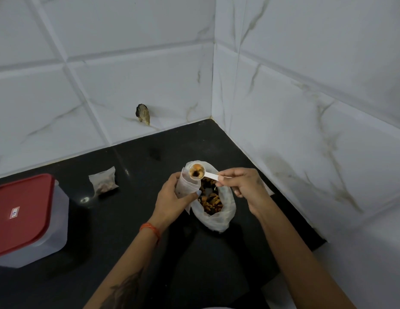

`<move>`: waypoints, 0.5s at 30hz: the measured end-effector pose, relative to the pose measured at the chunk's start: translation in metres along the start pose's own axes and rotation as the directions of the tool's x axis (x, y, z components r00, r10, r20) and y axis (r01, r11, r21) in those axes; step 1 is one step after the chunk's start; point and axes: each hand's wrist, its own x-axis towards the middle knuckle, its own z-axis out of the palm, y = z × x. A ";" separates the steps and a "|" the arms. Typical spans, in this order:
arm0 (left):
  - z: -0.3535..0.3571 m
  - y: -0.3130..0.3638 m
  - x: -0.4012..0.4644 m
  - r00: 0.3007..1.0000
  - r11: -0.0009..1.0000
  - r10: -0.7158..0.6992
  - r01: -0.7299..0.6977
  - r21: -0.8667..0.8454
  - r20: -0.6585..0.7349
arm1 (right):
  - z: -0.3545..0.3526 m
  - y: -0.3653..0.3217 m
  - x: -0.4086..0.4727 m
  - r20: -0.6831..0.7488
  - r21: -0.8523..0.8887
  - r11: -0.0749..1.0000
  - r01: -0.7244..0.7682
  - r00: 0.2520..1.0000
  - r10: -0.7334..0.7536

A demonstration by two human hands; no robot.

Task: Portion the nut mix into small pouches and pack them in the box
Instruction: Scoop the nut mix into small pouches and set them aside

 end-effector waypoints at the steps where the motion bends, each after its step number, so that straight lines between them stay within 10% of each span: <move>1: 0.000 0.001 0.001 1.000 1.000 0.005 -0.005 -0.001 -0.008 | 0.004 0.000 -0.002 -0.026 -0.126 0.988 0.094 0.995 -0.098; 4: 0.000 0.003 -0.001 1.000 1.000 0.001 -0.001 -0.026 -0.013 | 0.016 0.007 -0.003 0.038 -0.556 0.719 0.416 0.877 -0.479; 8: 0.001 0.006 -0.005 1.000 0.999 -0.004 0.004 -0.043 -0.014 | 0.016 0.018 0.001 0.102 -0.666 0.417 0.618 0.629 -0.771; 15: 0.003 0.008 -0.008 1.000 0.998 -0.011 0.009 -0.060 -0.018 | 0.016 0.017 0.002 0.036 -0.583 0.586 0.563 0.739 -0.673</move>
